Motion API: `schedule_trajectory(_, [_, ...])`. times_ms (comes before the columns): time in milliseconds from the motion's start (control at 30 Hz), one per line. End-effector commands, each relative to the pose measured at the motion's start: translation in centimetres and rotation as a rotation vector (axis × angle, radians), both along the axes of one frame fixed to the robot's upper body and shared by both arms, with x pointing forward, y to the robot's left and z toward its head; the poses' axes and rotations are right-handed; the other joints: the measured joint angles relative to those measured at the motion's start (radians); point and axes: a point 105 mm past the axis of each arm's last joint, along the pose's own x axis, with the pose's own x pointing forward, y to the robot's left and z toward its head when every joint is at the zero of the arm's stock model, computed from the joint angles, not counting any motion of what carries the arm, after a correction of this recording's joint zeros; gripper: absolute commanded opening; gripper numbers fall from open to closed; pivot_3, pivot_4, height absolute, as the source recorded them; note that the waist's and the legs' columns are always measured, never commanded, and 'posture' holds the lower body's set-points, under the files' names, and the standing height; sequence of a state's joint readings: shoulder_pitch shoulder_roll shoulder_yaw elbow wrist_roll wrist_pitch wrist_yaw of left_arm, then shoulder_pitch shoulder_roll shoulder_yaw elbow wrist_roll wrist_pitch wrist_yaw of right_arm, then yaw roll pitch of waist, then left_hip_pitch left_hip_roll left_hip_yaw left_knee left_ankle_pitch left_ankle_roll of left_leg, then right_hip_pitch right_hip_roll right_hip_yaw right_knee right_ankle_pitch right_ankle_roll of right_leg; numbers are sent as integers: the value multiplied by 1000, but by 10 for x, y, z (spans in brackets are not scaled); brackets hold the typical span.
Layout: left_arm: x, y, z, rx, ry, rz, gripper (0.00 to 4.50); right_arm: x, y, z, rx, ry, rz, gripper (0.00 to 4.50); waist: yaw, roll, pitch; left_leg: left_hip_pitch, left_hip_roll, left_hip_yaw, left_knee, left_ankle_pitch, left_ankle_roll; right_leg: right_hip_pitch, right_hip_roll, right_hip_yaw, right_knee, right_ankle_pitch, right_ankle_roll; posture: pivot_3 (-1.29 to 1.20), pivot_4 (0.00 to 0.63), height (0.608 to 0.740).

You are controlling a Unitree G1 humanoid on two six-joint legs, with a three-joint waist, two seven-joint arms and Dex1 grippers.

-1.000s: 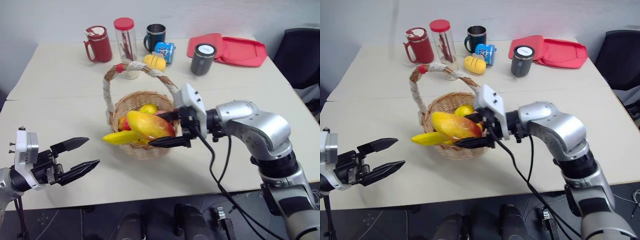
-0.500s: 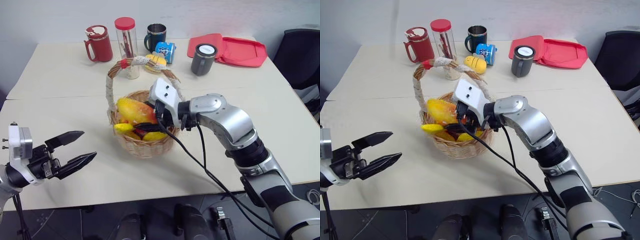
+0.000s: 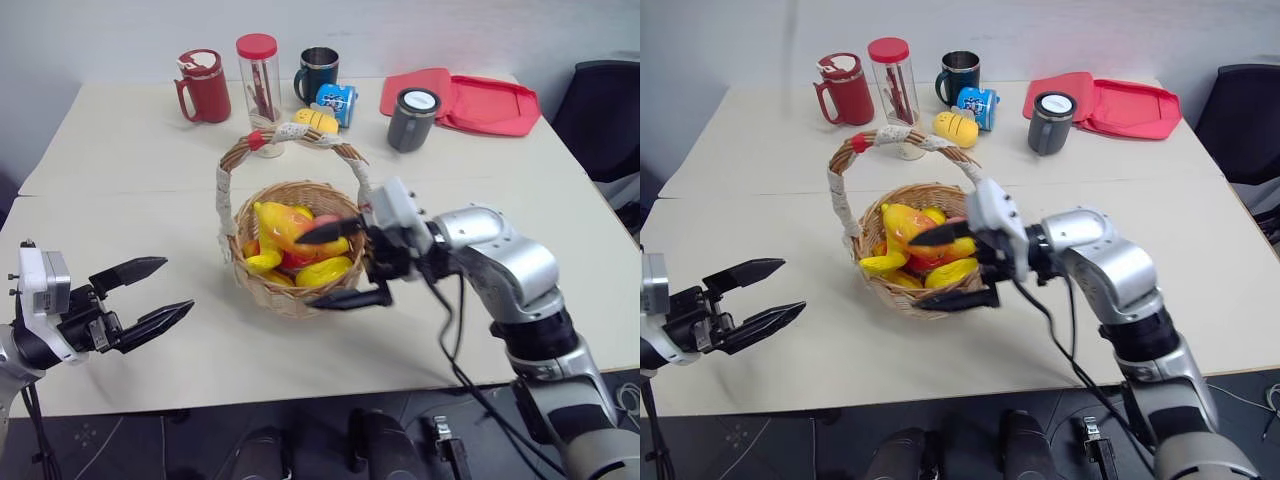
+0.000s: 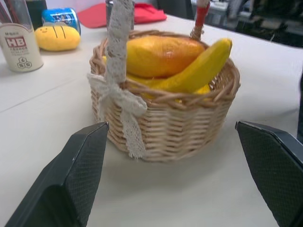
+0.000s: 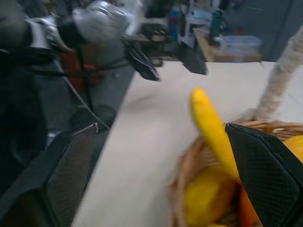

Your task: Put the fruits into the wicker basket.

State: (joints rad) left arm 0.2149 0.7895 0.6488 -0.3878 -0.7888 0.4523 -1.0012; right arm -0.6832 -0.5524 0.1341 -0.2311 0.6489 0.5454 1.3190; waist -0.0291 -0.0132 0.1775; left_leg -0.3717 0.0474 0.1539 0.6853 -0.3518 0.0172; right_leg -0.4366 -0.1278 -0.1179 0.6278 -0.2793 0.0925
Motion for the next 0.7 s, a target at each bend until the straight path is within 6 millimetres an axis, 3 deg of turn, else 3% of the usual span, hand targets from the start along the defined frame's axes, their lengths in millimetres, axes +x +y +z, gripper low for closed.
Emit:
schedule_trajectory(33, [-7, 13, -1, 61, -15, 36, 4500, 5, -37, 0, 56, -58, -115, 4465, 0, 0, 0, 1, 0, 0, 0, 0, 0, 1, 0, 0, 0, 0, 0, 0, 150, 740])
schedule_trajectory(200, [-16, 22, -5, 74, -14, 62, 4500, 24, -99, -20, 87, -78, -413, 4465, 2, 0, 0, 1, 0, 0, -1, 0, 0, 2, 0, -1, -2, 0, 0, 0, 150, 740])
schedule_trajectory(300, [-17, 21, -3, 52, -26, 62, 4500, 35, -112, -24, 77, -115, -476, 4465, -1, 0, 0, 4, 0, 0, 0, 0, 0, 4, -1, 0, -4, 0, 0, 0, 150, 740])
schedule_trajectory(367, [-18, 18, -4, 24, 42, 37, 4500, 42, -103, -20, 77, -112, -433, 4465, -6, 1, 0, 6, 1, 0, 0, 0, 0, 4, -1, 1, -2, -1, -1, 0, 150, 740])
schedule_trajectory(633, [-12, -10, 36, -116, -45, -85, 4500, 88, -40, 6, 142, -120, -271, 4465, -23, 2, 1, 5, 2, -2, -1, 1, -3, 4, -1, 2, 2, -2, -3, 0, 150, 740])
schedule_trajectory(700, [-12, -16, 42, -127, -63, -104, 4500, 93, -29, 5, 136, -121, -240, 4091, -22, 2, 1, 2, 2, -4, -1, 1, -2, 4, -1, 2, 1, -2, -3, 0, 150, 740])
